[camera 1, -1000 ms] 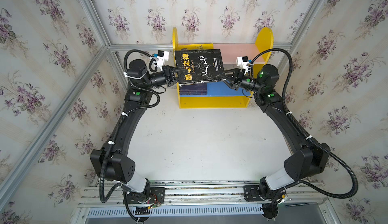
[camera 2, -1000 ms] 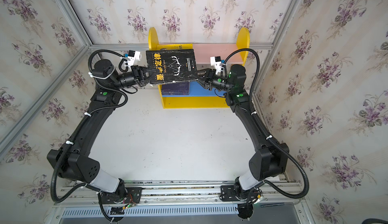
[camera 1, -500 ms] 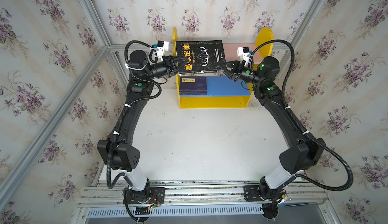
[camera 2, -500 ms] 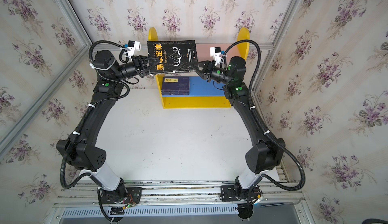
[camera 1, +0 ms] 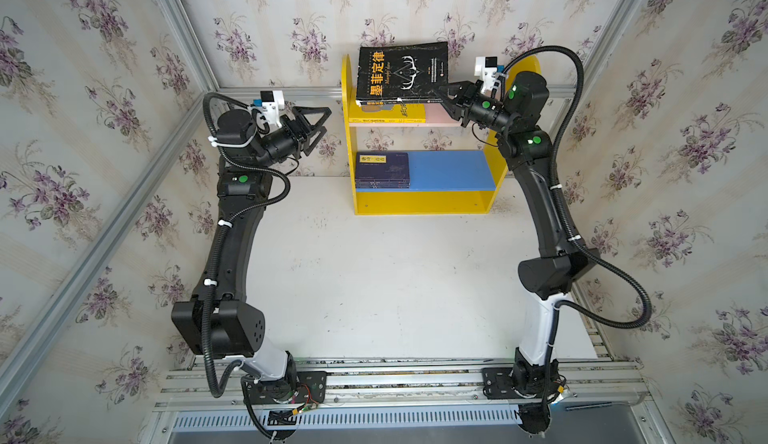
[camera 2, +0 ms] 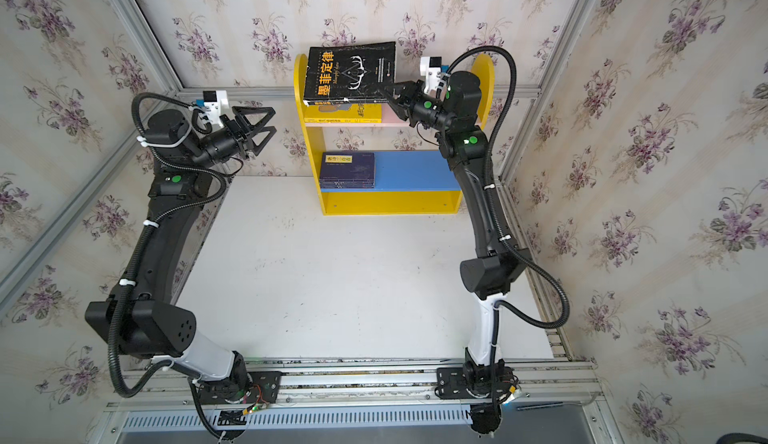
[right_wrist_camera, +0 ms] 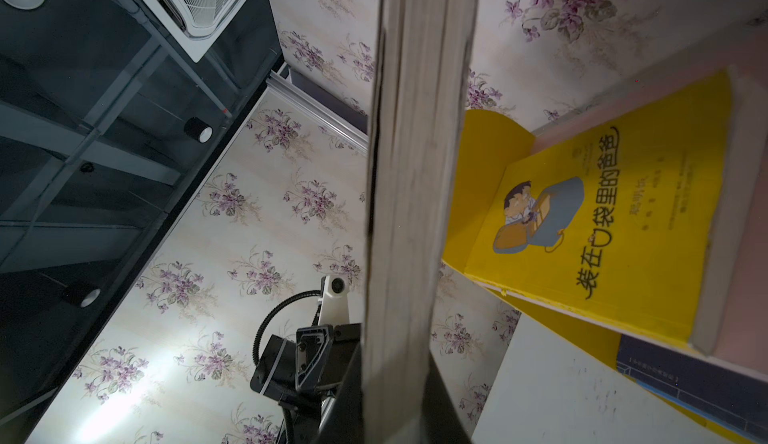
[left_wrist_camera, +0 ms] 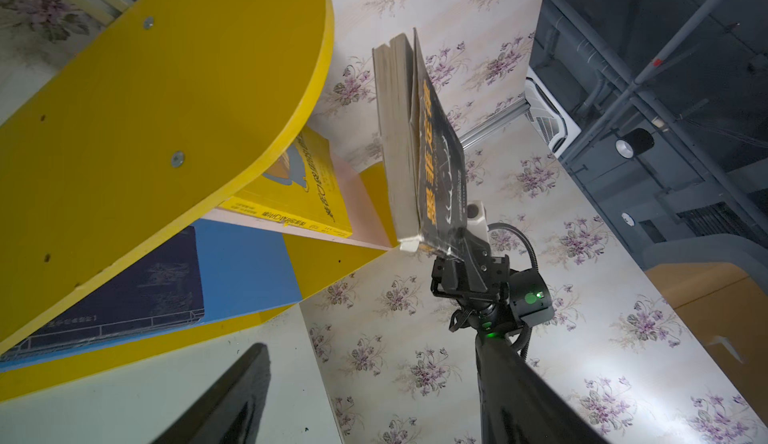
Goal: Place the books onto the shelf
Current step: 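Open the left gripper and draw it back while right lowers the paperback onto the shelf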
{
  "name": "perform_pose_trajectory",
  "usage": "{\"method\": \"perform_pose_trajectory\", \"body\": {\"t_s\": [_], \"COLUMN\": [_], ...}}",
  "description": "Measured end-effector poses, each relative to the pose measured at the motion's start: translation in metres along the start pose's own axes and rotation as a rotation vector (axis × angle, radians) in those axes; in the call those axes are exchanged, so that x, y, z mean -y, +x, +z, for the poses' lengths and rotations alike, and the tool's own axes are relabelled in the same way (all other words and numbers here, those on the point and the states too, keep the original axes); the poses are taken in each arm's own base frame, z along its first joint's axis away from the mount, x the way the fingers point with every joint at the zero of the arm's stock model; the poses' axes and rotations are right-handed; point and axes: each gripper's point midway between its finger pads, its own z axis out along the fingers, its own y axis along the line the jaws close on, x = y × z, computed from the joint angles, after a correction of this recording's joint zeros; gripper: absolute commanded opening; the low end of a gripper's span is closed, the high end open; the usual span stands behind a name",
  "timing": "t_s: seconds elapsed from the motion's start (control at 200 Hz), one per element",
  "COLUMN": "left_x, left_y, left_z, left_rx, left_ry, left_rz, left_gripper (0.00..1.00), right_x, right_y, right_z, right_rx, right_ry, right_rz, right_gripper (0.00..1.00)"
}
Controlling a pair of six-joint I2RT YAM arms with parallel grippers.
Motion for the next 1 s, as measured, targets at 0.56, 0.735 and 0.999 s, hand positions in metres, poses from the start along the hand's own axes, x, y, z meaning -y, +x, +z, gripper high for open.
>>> {"method": "perform_pose_trajectory", "body": {"t_s": [0.56, 0.735, 0.999], "left_x": [-0.06, -0.068, -0.076], "left_y": [0.024, 0.024, 0.027], "left_z": [-0.014, -0.009, -0.005], "left_rx": [-0.015, -0.034, -0.056], "left_ry": [-0.153, -0.159, -0.16], "left_rz": [-0.053, -0.065, -0.083], "left_gripper": [0.84, 0.84, 0.84], "right_x": [0.075, 0.085, 0.089], "right_y": [0.017, 0.021, 0.019], "right_z": [0.035, 0.045, 0.05], "right_rx": [-0.026, -0.035, -0.03], "right_ry": [0.127, 0.11, 0.092], "right_rz": [0.106, 0.127, 0.121], "right_gripper": [0.17, 0.19, 0.46]}}
